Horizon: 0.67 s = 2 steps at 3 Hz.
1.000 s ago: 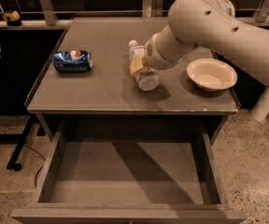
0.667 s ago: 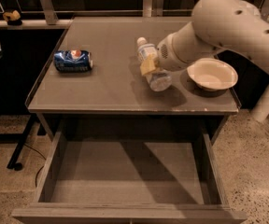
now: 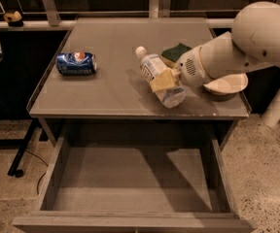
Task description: Place blue plastic bottle into top drawer
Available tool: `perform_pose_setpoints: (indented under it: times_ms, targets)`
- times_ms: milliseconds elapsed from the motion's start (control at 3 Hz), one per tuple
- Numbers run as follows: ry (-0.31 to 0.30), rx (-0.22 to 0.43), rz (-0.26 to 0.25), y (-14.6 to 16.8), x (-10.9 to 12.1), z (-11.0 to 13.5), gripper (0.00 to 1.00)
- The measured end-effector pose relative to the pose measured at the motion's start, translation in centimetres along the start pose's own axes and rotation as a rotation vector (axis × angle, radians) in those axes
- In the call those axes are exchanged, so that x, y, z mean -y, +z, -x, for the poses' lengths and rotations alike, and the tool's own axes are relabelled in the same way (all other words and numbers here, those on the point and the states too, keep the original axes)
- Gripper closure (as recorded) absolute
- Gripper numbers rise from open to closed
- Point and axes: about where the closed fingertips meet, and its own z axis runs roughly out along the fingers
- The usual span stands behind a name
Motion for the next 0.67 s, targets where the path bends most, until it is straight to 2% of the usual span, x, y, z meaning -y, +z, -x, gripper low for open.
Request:
perform_pose_setpoints:
  times_ms: [333, 667]
  targets:
    - [-0.038, 0.033, 0.073, -0.72, -0.93, -1.53, 1.00]
    - [-0.039, 0.033, 0.073, -0.72, -0.93, -1.53, 1.00]
